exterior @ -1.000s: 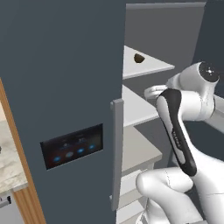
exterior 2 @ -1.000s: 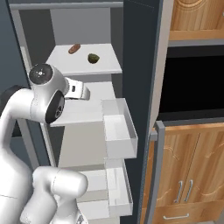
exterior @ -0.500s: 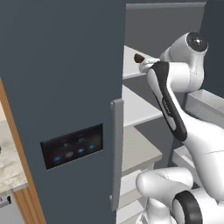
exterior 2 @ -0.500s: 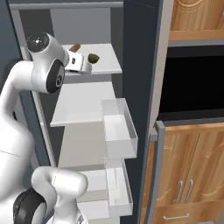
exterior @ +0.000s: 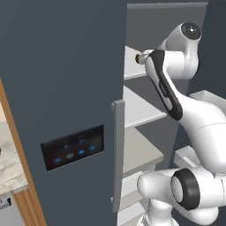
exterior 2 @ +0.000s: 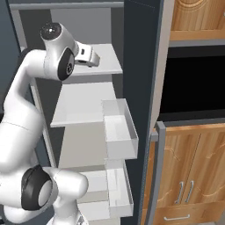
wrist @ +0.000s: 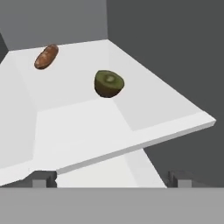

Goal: Pick up the apple and kiwi from the fridge and place one fruit on each plate on the dining counter.

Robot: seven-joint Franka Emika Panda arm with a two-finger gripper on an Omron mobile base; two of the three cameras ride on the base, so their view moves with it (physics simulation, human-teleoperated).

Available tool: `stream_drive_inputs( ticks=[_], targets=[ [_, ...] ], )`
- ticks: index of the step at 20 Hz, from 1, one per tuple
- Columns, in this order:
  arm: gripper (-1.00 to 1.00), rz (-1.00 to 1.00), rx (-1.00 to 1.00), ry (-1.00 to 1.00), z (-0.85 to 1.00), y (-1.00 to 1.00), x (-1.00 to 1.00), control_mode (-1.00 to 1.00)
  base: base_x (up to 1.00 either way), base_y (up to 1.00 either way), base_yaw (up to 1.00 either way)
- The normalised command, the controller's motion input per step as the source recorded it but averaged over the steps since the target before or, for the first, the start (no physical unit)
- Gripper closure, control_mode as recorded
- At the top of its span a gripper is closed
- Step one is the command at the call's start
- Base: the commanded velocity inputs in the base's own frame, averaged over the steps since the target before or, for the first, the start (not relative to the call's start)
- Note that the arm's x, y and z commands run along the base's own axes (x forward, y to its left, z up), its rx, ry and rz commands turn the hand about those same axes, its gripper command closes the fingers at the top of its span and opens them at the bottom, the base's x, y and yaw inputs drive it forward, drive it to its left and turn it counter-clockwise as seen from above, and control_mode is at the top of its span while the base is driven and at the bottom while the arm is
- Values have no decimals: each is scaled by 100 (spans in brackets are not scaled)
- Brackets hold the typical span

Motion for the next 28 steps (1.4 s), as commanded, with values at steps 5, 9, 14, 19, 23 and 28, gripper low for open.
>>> stream_drive_inputs(
  ticks=[5, 9, 14, 19, 23, 28],
  targets=[
    [-100, 0, 0, 0, -11, -2, 47, -100, 0, 0, 0],
    [-100, 0, 0, 0, -7, 0, 44, -100, 0, 0, 0],
    [-100, 0, 0, 0, -2, 0, 44, -100, 0, 0, 0],
    [-100, 0, 0, 0, -6, 0, 43, -100, 0, 0, 0],
    [-100, 0, 0, 0, -11, 0, 35, -100, 0, 0, 0],
    [-100, 0, 0, 0, -9, 0, 36, -100, 0, 0, 0]
  ],
)
